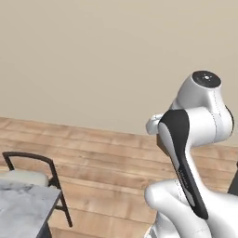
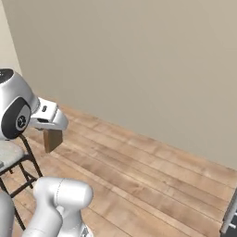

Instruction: Start the toaster. Once the lever pops up, take the bread to the plate on the dining counter.

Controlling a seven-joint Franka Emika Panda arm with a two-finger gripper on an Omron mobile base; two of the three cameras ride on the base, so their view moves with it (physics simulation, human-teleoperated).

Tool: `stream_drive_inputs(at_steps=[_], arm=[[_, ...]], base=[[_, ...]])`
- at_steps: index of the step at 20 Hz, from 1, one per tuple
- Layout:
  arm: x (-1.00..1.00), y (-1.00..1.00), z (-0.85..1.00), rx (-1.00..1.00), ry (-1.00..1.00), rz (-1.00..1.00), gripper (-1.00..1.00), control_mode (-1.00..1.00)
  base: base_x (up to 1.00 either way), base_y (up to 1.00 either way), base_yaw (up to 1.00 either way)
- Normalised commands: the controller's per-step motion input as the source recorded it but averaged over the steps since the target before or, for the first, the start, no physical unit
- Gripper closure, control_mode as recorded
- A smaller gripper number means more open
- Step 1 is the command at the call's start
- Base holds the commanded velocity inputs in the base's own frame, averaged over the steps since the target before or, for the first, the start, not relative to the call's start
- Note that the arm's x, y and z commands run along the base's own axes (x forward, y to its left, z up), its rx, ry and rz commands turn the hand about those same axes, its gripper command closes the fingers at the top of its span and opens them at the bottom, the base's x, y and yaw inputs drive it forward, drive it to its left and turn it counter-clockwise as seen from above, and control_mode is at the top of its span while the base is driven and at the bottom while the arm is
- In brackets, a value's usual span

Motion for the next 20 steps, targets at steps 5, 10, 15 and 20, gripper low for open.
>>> stream_drive_inputs(at_steps=[5,10,15,20], arm=[[0.0,0.0,0.0,0.0,0.0,0.0,1.0,1.0],[0.0,0.0,0.0,0.0,0.0,0.0,1.0,1.0],[0.0,0.0,0.0,0.0,0.0,0.0,1.0,1.0],[0.0,0.0,0.0,0.0,0.0,0.0,1.0,1.0]], base=[[0.98,-0.12,0.29],[0.97,-0.48,0.39],[0.99,-0.45,0.49],[1.0,-0.43,0.56]])
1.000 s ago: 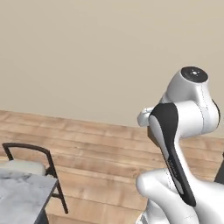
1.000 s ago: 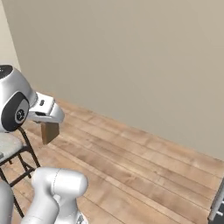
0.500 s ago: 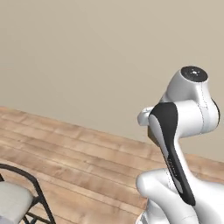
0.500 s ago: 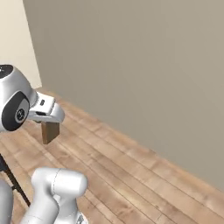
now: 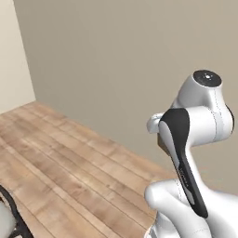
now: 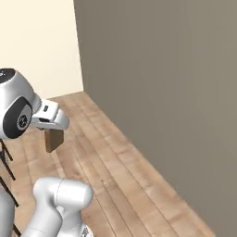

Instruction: Start the toaster. Once the lever pops up, take the bread to the plate on the dining counter.

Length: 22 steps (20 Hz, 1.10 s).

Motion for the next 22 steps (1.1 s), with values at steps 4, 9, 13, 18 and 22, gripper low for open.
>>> stream_drive_inputs(at_steps=[4,9,13,18,22], arm=[[0.0,0.0,0.0,0.0,0.0,0.0,1.0,1.0],[0.0,0.0,0.0,0.0,0.0,0.0,1.0,1.0],[0.0,0.0,0.0,0.0,0.0,0.0,1.0,1.0],[0.0,0.0,0.0,0.0,0.0,0.0,1.0,1.0],[0.0,0.0,0.0,0.0,0.0,0.0,1.0,1.0]], base=[[0.98,-0.48,0.57],[0.97,-0.47,0.58],[0.98,-0.47,0.58],[0.98,-0.45,0.58],[0.98,-0.34,0.6]])
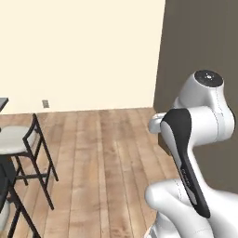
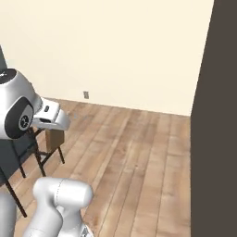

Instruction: Start the toaster. Once the lever pops up, take the bread to the plate on the dining counter.

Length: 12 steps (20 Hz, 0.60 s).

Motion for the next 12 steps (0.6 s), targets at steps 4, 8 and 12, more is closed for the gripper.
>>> stream_drive_inputs(at_steps=[4,8,12], arm=[[0.0,0.0,0.0,0.0,0.0,0.0,1.0,1.0],[0.0,0.0,0.0,0.0,0.0,0.0,1.0,1.0],[0.0,0.0,0.0,0.0,0.0,0.0,1.0,1.0]], base=[[1.0,-0.17,0.62],[1.0,-0.16,0.65],[0.85,-0.17,0.68]])
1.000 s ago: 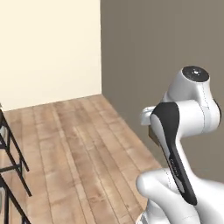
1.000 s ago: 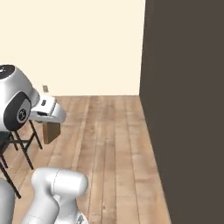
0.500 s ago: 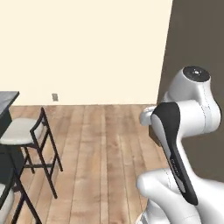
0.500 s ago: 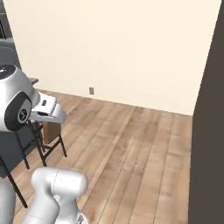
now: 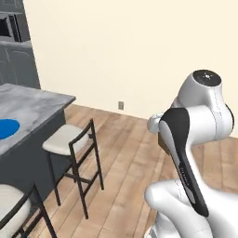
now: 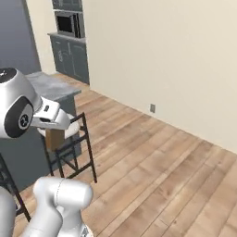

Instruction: Start the toaster. Once the lever pops up, take the bread to the plate on the dining counter.

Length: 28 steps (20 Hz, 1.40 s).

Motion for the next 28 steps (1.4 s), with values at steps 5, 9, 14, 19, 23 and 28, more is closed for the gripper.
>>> stream_drive_inputs(at_steps=[5,9,14,19,23,28], arm=[[0.0,0.0,0.0,0.0,0.0,0.0,1.0,1.0],[0.0,0.0,0.0,0.0,0.0,0.0,1.0,1.0],[0.0,0.0,0.0,0.0,0.0,0.0,1.0,1.0],[0.0,0.0,0.0,0.0,0.0,0.0,1.0,1.0],[0.0,0.0,0.0,0.0,0.0,0.0,1.0,1.0],[0.0,0.0,0.0,0.0,0.0,0.0,1.0,1.0]], base=[[0.54,-0.17,0.7],[0.37,-0.04,0.73],[0.46,0.0,0.69],[0.65,-0.09,0.57],[0.5,-0.4,0.42],[0.38,-0.51,0.22]])
